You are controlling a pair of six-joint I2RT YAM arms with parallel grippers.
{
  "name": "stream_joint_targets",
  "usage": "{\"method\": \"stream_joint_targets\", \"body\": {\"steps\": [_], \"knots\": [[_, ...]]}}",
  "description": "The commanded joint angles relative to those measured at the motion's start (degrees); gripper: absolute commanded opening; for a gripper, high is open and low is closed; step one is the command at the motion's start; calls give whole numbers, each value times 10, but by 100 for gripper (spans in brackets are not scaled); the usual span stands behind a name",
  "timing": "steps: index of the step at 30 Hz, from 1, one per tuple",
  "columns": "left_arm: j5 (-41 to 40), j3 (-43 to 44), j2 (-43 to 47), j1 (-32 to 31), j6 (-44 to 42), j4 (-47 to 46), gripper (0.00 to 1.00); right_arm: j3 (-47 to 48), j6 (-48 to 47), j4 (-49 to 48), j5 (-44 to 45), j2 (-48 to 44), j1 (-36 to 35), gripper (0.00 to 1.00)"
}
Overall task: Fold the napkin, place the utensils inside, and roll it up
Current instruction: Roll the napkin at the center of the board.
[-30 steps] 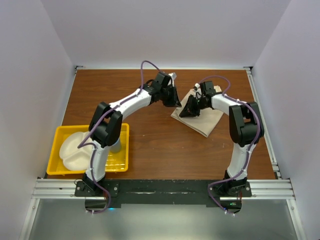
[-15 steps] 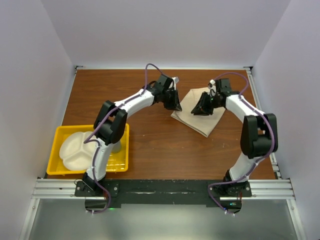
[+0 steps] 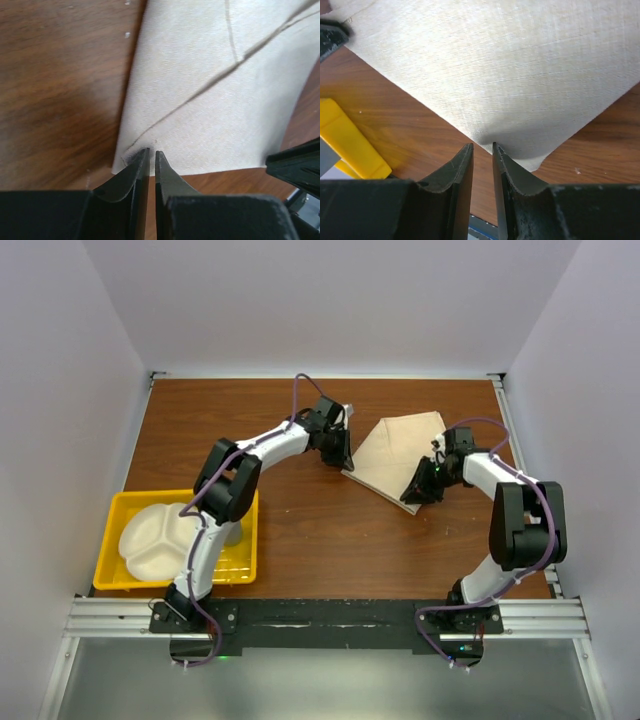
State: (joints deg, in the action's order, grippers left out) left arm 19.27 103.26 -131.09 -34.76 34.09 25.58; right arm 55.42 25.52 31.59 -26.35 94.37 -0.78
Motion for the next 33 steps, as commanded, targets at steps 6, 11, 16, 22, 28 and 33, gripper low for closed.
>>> {"method": "stream_joint_targets", "body": {"steps": [6,11,16,22,28,33], "knots": [[-43,22,8,9,-65,31,15,41,-6,20,15,-27,4,25],[-37,32,36,9,-71,28,16,135,31,36,41,-14,31,34],[-35,21,60,9,-70,11,18,227,38,30,95,64,57,42],[-21,8,86,9,-66,6,21,276,16,37,106,125,122,39],[26,-41,70,8,-35,-55,20,283,-11,35,71,165,151,17],[7,-25,46,9,-53,-42,19,276,-13,28,42,147,151,14]]}}
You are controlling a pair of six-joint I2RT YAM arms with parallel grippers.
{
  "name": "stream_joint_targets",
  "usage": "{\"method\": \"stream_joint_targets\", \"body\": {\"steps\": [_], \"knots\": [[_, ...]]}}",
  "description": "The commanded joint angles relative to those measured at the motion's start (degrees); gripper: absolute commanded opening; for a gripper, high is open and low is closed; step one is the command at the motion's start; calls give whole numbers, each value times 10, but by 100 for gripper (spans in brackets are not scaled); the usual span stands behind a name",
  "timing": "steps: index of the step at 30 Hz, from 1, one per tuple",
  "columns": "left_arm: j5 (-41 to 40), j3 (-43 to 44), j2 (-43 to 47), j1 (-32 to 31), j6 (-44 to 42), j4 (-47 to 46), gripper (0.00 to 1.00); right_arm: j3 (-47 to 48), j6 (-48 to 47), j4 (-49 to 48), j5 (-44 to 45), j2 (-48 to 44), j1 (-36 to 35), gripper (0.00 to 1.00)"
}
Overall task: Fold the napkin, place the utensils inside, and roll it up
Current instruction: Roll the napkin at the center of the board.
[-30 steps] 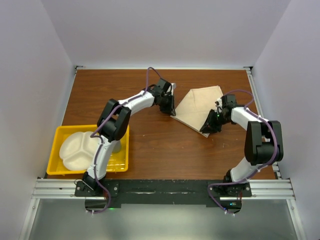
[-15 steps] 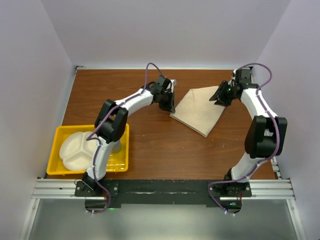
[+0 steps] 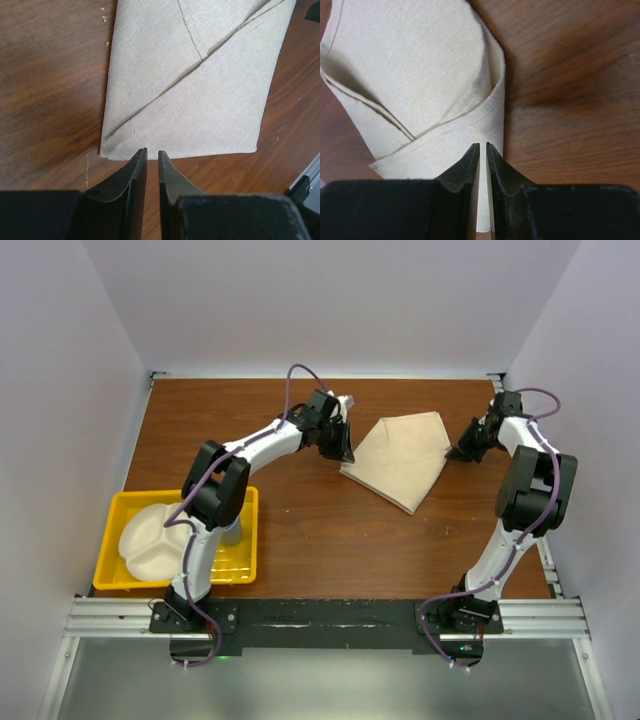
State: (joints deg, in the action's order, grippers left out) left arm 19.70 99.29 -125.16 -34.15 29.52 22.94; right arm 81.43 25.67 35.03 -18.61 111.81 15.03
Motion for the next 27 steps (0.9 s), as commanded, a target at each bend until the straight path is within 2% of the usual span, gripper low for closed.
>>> {"method": "stream_joint_targets", "body": {"steps": [1,5,12,20,27], "knots": [[-5,17,-15,4,-16,-9,19,3,-7,-14,-44,-33,-8,14],[-12,19,-14,3,-28,4,19,-28,10,-57,-79,-34,-11,14],[-20,18,-25,3,-34,19,18,-6,18,-79,-98,17,-12,13],[-37,13,-46,5,-30,20,18,3,-13,-66,-83,69,4,10],[-43,15,-44,5,-31,23,18,36,-44,-20,-68,57,9,10]]}}
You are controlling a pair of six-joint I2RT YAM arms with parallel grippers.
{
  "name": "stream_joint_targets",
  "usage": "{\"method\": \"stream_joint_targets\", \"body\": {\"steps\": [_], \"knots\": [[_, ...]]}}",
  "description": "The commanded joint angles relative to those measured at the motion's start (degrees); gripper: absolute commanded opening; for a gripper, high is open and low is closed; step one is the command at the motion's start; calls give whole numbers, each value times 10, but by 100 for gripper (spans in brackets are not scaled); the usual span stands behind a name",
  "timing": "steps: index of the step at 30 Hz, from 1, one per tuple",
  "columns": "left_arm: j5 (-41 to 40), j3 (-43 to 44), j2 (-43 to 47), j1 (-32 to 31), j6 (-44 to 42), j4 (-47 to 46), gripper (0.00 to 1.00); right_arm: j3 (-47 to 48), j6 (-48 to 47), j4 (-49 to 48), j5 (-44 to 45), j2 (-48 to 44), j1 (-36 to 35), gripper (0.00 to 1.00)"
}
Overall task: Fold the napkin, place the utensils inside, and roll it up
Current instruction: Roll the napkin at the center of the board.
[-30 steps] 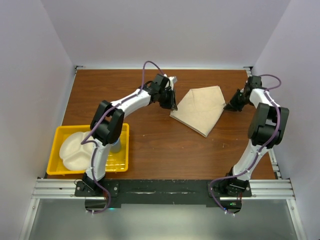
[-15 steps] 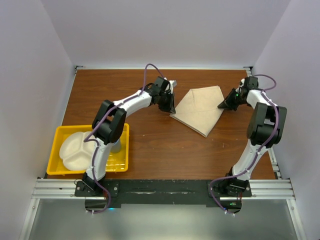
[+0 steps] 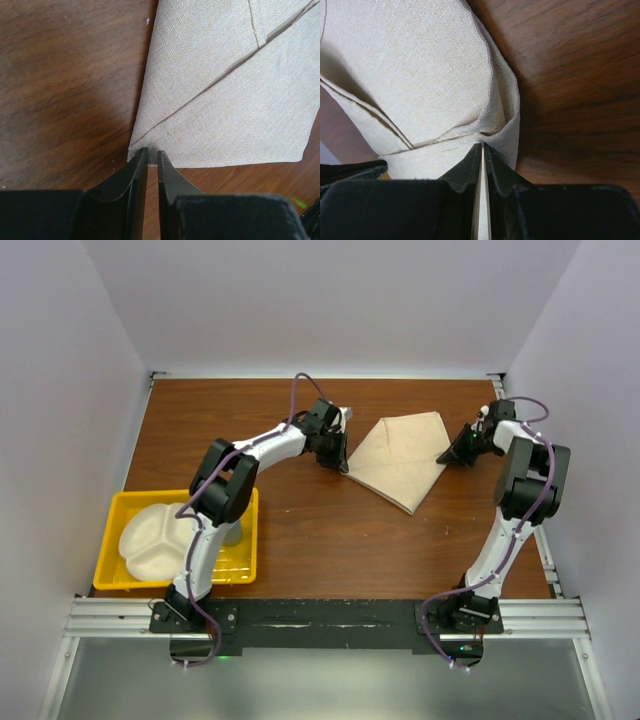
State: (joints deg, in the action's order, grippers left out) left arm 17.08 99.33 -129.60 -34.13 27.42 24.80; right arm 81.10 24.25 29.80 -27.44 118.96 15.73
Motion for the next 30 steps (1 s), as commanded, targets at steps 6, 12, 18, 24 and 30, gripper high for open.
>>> {"method": "stream_joint_targets", "body": {"steps": [6,12,18,24,30], "knots": [[-19,38,19,6,-11,21,18,67,4,19,-10,-39,2,13],[-12,84,25,6,-5,52,19,63,13,-4,-7,1,3,13],[-18,61,62,5,-9,62,21,43,-6,0,6,3,8,13],[1,33,63,6,-4,41,21,76,-47,53,21,-30,7,18],[16,45,16,5,24,13,21,73,-13,29,-7,-32,7,20]]}}
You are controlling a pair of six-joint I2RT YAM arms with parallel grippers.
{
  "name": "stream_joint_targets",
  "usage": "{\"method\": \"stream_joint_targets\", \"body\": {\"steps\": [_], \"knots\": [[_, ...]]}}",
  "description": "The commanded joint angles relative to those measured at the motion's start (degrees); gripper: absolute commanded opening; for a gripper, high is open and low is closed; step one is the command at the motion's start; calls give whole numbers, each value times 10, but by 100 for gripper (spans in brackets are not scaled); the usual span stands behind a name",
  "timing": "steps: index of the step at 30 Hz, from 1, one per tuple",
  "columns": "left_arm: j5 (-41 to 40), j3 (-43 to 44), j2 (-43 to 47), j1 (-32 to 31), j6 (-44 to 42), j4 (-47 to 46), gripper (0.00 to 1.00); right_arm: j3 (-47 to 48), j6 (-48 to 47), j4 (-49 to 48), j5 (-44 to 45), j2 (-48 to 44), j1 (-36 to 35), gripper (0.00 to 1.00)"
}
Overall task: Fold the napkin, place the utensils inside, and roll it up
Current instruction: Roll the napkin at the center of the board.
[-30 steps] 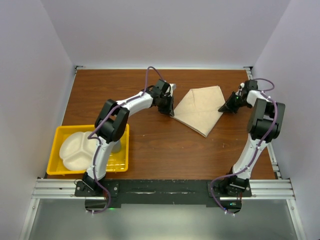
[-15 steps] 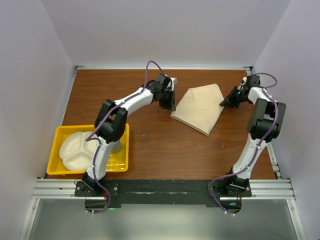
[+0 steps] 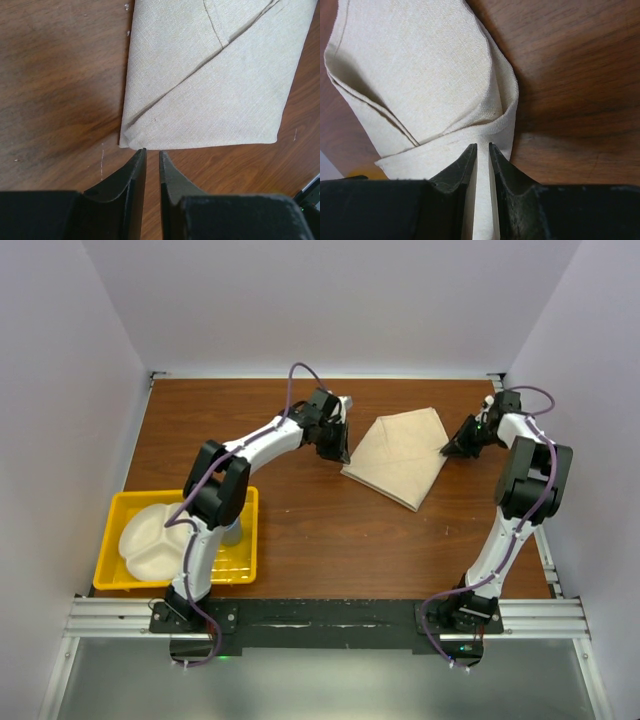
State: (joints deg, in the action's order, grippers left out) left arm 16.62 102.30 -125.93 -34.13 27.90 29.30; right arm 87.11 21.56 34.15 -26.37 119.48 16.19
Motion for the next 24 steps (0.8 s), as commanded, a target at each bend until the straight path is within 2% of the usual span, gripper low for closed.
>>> {"method": "stream_joint_targets", "body": {"steps": [1,8,14,16,19,21,24], "knots": [[19,21,-26,5,20,-30,21,9,20,-28,-24,-34,3,20],[-11,37,-58,6,3,-19,21,-6,34,-79,-9,-1,3,19],[-83,81,-53,5,-52,49,22,20,-23,-22,45,4,3,19],[-100,80,-15,6,-61,59,27,23,-32,1,54,-15,2,22],[-106,79,33,6,-60,74,34,30,-42,34,83,-55,1,32],[-95,72,68,6,-52,77,37,34,-45,50,111,-77,-3,44],[-77,21,128,7,-36,57,38,26,-48,78,134,-126,-26,53]]}}
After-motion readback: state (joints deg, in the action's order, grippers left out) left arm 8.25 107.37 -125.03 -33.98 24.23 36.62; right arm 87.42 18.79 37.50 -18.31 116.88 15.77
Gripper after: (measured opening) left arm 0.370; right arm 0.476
